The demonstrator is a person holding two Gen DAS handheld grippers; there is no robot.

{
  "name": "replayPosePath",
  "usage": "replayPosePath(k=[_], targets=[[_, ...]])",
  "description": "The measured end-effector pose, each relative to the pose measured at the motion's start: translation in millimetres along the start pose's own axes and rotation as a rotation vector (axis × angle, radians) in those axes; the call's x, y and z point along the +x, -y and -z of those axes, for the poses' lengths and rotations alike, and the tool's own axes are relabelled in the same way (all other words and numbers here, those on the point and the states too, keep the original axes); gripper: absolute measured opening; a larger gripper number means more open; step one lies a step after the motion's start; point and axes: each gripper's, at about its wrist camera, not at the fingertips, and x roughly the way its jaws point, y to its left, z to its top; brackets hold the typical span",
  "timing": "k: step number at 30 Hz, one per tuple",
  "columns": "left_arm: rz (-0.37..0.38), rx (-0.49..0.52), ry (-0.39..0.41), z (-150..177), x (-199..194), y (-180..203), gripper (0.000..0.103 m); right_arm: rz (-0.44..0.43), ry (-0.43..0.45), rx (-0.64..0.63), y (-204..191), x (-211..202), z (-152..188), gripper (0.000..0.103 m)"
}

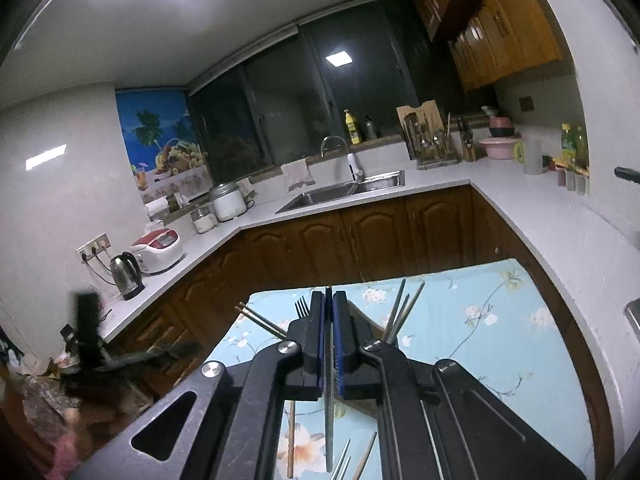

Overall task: Organize utensils
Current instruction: 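Lift both chopsticks and lower them into the wooden holder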

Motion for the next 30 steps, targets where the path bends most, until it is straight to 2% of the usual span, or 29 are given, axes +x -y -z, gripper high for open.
replayPosePath(k=[2,6,15,18,20,24,30], targets=[[-0.027,-0.056,-0.083,10.1,35.3,-21.4,0.032,-0.005,-0.002,0.006,1.8,-3.4,3.5,0.004],[-0.062,-0.091,-0.154,24.7,79.1,-36.9,0.032,-0.009,-0.007,0.014,4.0,-8.5,7.2,0.004],[-0.147,-0.087,-0.239,23.0,172.9,-35.0,0.032,-0.028,-0.024,0.031,9.6,-15.4,17.5,0.004],[-0.207,-0.055,-0.257,22.3,196.0,-32.1,0.032,-0.030,-0.030,0.044,14.5,-13.4,19.0,0.004],[-0.229,-0.033,-0.238,22.7,201.7,-30.4,0.030,-0.027,-0.035,0.050,18.0,-12.5,19.6,0.004],[-0.257,-0.010,-0.230,28.4,200.2,-34.1,0.008,-0.019,-0.031,0.053,20.4,-15.1,20.9,0.004],[-0.210,0.007,-0.263,48.9,172.3,-38.3,0.005,-0.033,-0.018,0.064,18.7,-18.9,23.4,0.004]])
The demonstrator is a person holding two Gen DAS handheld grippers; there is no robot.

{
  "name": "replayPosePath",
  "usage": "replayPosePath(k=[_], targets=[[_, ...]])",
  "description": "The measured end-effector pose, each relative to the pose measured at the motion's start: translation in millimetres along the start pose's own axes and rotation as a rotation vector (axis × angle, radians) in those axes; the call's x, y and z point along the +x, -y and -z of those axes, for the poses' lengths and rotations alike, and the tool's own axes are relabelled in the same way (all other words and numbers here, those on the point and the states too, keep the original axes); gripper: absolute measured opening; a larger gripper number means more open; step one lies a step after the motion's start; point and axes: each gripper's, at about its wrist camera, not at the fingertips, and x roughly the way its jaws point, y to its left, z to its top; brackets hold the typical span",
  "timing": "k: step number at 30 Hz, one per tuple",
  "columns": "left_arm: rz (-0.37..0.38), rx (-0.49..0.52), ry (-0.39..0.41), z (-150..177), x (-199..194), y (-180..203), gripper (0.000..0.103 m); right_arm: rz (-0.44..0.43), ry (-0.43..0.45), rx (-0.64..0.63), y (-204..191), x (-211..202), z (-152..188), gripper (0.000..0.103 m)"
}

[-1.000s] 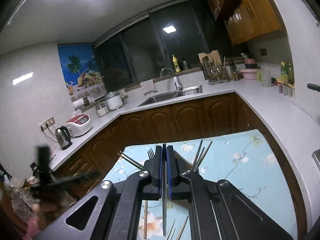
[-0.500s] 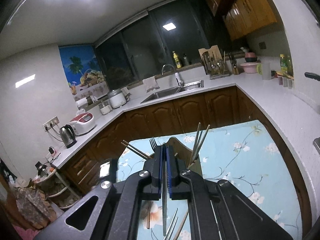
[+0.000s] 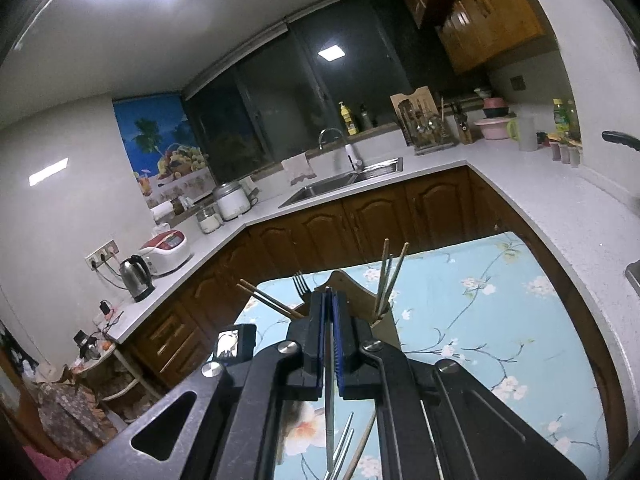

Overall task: Organize utensils
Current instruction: 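Lift both chopsticks and lower them into the wooden holder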

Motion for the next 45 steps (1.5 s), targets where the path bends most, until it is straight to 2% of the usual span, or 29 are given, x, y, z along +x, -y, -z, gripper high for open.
replayPosePath(k=[4,9,13,17,31,45], targets=[[0.113,-0.034,0.028,27.8,-39.7,-5.6,0.004,-0.013,0.006,-0.010,-5.9,-3.3,0.1,0.004],[0.246,-0.024,0.141,52.5,-120.9,1.6,0.004,-0.019,0.019,-0.020,-11.7,-9.7,-1.5,0.004],[0.301,0.010,0.233,56.8,-175.4,10.5,0.004,-0.020,0.030,-0.023,-15.4,-13.7,-2.6,0.004],[0.323,0.040,0.306,54.5,-214.2,15.3,0.004,-0.019,0.046,-0.033,-19.6,-18.6,-5.3,0.004],[0.351,0.079,0.428,23.5,-263.0,27.0,0.004,0.010,0.064,-0.048,-22.4,-11.7,-15.5,0.004],[0.347,0.111,0.510,-17.5,-283.0,43.8,0.004,0.016,0.092,-0.053,-17.4,8.6,-38.2,0.004]])
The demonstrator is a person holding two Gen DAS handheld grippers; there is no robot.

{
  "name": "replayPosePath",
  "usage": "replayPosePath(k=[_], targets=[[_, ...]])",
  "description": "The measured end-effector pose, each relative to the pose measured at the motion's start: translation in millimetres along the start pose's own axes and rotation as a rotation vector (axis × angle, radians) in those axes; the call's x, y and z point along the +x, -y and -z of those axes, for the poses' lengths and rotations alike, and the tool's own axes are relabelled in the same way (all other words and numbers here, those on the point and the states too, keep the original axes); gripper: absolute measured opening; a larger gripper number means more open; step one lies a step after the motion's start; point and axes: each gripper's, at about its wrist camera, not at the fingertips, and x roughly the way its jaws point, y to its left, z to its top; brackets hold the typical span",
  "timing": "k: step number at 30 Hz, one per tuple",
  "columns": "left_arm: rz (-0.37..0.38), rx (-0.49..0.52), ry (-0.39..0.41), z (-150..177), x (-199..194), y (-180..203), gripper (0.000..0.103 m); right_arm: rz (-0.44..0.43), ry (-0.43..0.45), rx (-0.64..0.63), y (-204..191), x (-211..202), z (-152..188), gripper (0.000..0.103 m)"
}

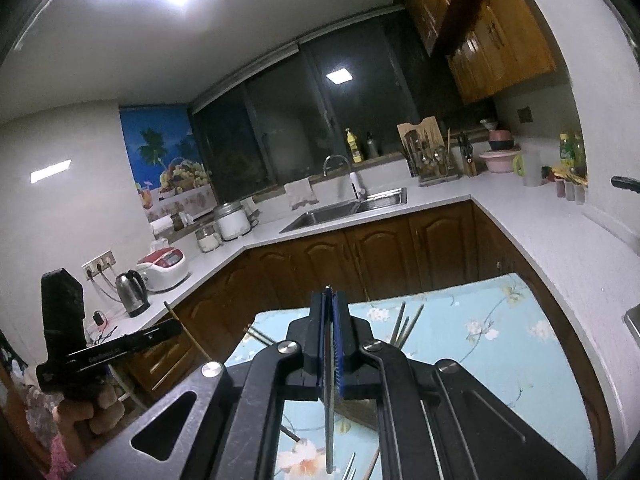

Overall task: Organize utensils
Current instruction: 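Lift both chopsticks and lower them into the wooden holder, then open both grippers and withdraw them back over the utensil row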

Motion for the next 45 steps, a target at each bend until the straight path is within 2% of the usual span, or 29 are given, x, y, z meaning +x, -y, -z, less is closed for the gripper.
replayPosePath(k=[8,15,19,29,30,35,40,45], targets=[[-0.021,0.040,0.051,-43.9,25.3,6.6,0.004,0.027,0.035,-0.007,5.5,30.2,-29.6,0.004],[-0.070,0.014,0.081,-66.4,62.5,-4.0,0.004,0.052,0.075,0.011,13.6,62.0,-44.4,0.004],[-0.098,-0.022,0.063,-57.6,91.7,-17.3,0.004,0.093,0.073,-0.002,16.6,83.3,-34.1,0.004],[-0.123,-0.074,-0.053,4.1,136.3,-41.7,0.004,0.152,0.063,0.013,27.9,107.7,33.3,0.004],[-0.129,-0.071,-0.046,7.0,136.7,-42.0,0.004,0.151,0.049,0.022,30.4,110.6,38.8,0.004],[-0.129,-0.056,-0.051,7.4,136.2,-40.8,0.004,0.163,-0.024,0.052,42.6,121.7,53.5,0.004],[-0.143,-0.043,-0.059,6.4,136.6,-40.4,0.004,0.170,-0.035,0.063,46.9,121.3,50.4,0.004],[-0.142,-0.048,-0.080,3.8,138.1,-39.5,0.007,0.154,-0.058,0.093,51.0,122.1,47.6,0.013]])
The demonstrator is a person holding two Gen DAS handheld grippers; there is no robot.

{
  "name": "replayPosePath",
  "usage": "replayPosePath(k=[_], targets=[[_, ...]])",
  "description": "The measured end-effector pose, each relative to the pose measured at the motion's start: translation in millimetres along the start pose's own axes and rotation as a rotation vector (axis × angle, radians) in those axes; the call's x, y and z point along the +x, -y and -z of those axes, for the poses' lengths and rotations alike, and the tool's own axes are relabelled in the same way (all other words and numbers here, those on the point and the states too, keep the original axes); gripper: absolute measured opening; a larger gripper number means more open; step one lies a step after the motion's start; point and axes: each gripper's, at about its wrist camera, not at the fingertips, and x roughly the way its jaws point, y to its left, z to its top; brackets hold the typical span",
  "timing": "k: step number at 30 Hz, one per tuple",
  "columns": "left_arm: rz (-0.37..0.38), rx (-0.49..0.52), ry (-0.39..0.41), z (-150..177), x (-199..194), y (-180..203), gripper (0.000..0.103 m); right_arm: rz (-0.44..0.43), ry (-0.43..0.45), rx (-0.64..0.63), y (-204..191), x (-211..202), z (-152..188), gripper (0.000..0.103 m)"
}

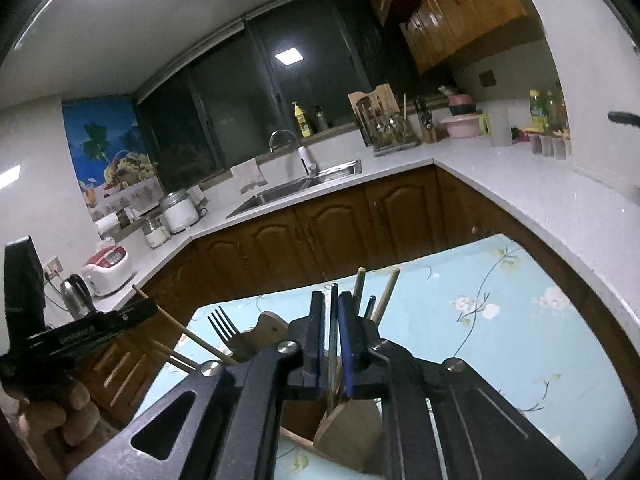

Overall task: Organize utensils
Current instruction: 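Open both grippers and withdraw them back over the utensil row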

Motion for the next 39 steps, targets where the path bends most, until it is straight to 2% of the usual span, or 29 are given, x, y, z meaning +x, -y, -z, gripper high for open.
replayPosePath(k=[1,2,3,4,5,7,10,12,13,16,21,26,34,39], targets=[[0.006,-0.003,-0.005,-0.6,-0.6,-0.3,0.009,-0.007,0.001,0.005,0.7,-2.1,-1.1,0.022],[0.017,-0.008,-0.003,-1.5,-4.0,0.5,0.016,-0.012,0.008,0.011,1.8,-5.9,-3.1,0.041],[0.027,-0.009,0.005,-2.0,-8.0,0.8,0.025,-0.019,0.022,0.019,2.4,-10.9,-4.2,0.052],[0.031,-0.010,0.019,-2.8,-13.9,2.0,0.030,-0.033,0.037,0.029,3.4,-16.6,-5.7,0.069],[0.036,-0.012,0.037,-3.6,-20.9,3.4,0.040,-0.050,0.058,0.042,4.7,-24.5,-7.9,0.072],[0.045,-0.015,0.069,-5.3,-35.5,6.3,0.049,-0.061,0.084,0.055,6.0,-36.1,-12.5,0.074],[0.050,-0.016,0.121,-6.4,-61.9,11.3,0.070,-0.070,0.124,0.070,8.2,-55.2,-19.9,0.086],[0.025,-0.019,0.157,-3.9,-78.7,12.0,0.097,-0.076,0.142,0.074,9.6,-68.2,-22.2,0.094],[0.005,-0.022,0.181,0.1,-90.4,11.7,0.100,-0.079,0.148,0.073,10.0,-74.0,-22.1,0.097],[-0.015,-0.019,0.201,13.2,-112.0,8.8,0.103,-0.069,0.142,0.060,10.3,-90.0,-17.7,0.102],[-0.044,-0.025,0.152,48.5,-127.9,0.0,0.103,-0.047,0.075,0.050,17.3,-110.8,6.0,0.102],[-0.116,0.000,0.073,100.1,-133.1,-1.7,0.103,-0.009,0.010,0.072,32.7,-133.2,40.6,0.102],[-0.128,0.015,-0.087,176.2,-118.7,-6.8,0.103,0.063,-0.122,0.097,57.3,-146.1,107.5,0.102],[-0.131,-0.002,-0.147,202.4,-112.9,-11.4,0.103,0.087,-0.180,0.137,71.0,-146.6,136.5,0.102]])
